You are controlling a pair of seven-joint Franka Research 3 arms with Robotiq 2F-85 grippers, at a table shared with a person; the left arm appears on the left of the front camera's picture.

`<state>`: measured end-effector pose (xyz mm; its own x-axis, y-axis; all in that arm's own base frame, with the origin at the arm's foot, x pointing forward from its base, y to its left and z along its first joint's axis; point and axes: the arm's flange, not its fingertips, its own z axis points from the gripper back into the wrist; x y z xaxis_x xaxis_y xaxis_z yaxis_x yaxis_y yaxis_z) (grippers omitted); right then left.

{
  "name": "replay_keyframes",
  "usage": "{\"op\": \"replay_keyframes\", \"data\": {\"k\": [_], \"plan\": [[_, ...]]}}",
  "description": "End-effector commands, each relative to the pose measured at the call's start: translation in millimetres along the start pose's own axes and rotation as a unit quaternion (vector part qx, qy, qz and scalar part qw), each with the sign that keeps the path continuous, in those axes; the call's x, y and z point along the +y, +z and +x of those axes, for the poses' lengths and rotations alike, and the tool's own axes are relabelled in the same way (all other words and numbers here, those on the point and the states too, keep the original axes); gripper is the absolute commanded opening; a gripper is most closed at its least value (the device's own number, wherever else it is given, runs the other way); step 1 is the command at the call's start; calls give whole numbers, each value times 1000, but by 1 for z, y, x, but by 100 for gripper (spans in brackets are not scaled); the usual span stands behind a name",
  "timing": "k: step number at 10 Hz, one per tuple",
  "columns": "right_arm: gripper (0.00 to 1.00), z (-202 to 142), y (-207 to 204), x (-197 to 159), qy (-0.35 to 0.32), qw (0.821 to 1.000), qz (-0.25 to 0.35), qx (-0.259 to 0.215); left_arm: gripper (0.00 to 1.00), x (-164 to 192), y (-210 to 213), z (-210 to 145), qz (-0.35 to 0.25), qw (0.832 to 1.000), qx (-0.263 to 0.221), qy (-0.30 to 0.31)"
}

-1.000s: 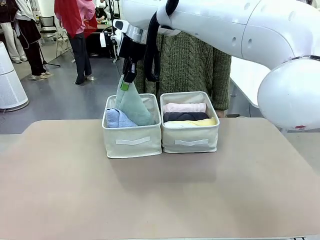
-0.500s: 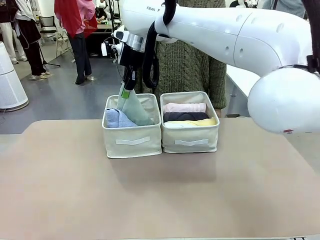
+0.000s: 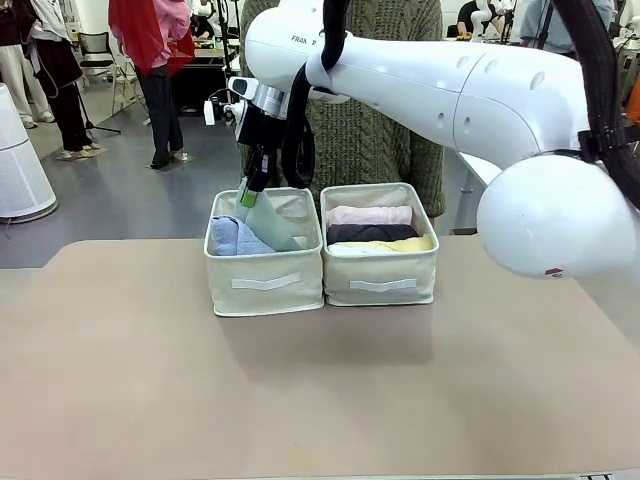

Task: Sort the towels based on their folding style.
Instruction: Pick up another triangle-folded towel from the table and place it in the left Fabric basket.

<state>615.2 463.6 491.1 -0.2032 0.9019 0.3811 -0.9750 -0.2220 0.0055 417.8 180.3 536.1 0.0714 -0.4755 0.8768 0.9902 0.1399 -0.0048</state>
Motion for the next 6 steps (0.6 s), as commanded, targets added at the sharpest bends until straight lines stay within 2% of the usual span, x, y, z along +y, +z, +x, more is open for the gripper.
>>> {"op": "replay_keyframes", "data": {"k": [1, 6], "plan": [[15, 13, 3, -25, 3, 1000, 7, -18, 100, -1, 2, 0, 3, 1000, -8, -7], [15, 7, -18, -32, -11, 1000, 20, -12, 100, -1, 2, 0, 3, 1000, -8, -7]]}}
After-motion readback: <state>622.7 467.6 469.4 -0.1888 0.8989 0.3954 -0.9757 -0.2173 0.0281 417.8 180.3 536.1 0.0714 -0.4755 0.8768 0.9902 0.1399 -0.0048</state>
